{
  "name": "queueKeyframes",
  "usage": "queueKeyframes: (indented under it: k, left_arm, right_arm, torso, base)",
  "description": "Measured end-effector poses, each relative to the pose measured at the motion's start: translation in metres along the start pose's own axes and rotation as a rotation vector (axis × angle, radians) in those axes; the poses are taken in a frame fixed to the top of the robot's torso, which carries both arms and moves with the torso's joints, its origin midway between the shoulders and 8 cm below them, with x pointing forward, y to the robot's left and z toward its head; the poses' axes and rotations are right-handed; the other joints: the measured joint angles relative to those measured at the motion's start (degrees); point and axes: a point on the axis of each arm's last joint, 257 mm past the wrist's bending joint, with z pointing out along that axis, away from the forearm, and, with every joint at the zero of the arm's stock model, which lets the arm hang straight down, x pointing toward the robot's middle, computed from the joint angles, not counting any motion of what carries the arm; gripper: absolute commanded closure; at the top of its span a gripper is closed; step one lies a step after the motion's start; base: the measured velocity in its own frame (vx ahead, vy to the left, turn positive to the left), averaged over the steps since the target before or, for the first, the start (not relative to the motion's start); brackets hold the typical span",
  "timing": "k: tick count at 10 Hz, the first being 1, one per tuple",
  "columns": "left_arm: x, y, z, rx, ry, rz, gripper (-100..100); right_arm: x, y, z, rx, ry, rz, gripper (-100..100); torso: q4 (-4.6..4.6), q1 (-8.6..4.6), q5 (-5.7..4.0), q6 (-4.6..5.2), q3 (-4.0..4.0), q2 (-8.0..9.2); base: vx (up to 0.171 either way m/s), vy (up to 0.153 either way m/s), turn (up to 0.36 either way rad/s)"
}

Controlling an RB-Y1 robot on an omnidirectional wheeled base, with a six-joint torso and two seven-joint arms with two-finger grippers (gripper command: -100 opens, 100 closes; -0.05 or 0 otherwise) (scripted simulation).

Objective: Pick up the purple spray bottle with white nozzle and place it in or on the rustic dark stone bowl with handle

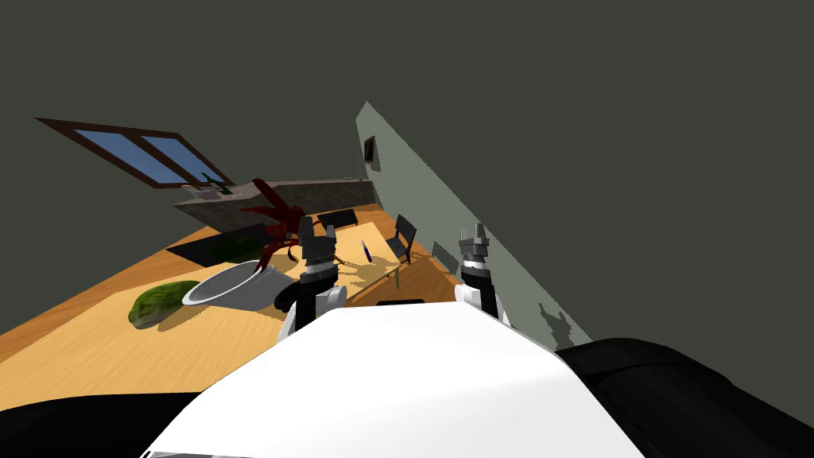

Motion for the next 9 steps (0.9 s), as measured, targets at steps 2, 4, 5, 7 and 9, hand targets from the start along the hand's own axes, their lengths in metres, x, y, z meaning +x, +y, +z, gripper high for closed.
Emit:
queueKeyframes:
  k: [2, 4, 5, 7, 9]
  left_arm:
    - [0.006, 0.008, -0.003, -0.014, 0.049, 0.030, -100]
    - [0.010, 0.023, -0.007, -0.041, 0.103, 0.073, -100]
    - [0.012, 0.031, -0.009, -0.059, 0.128, 0.096, -100]
    - [0.013, 0.056, -0.016, -0.108, 0.172, 0.147, -100]
    - [0.012, 0.084, -0.030, -0.166, 0.208, 0.199, -100]
  right_arm:
    - [0.000, 0.000, 0.000, 0.000, 0.000, 0.000, 0]
    - [0.000, 0.000, 0.000, 0.000, 0.000, 0.000, 0]
    - [0.000, 0.000, 0.000, 0.000, 0.000, 0.000, 0]
    - [0.000, 0.000, 0.000, 0.000, 0.000, 0.000, 0]
    - [0.000, 0.000, 0.000, 0.000, 0.000, 0.000, 0]
  torso:
    - [-0.01, -0.07, -0.01, 0.00, -0.02, -0.04]
    - [-0.02, -0.15, -0.03, 0.00, -0.05, -0.09]
    - [-0.02, -0.19, -0.04, 0.00, -0.06, -0.10]
    - [-0.03, -0.30, -0.07, 0.00, -0.07, -0.11]
    - [-0.04, -0.34, -0.08, 0.00, -0.10, -0.17]
  base:
    - [0.015, -0.033, 0.003]
    - [0.025, -0.053, 0.005]
    - [0.027, -0.079, 0.006]
    - [0.029, -0.086, 0.010]
    - [0.045, -0.094, 0.012]
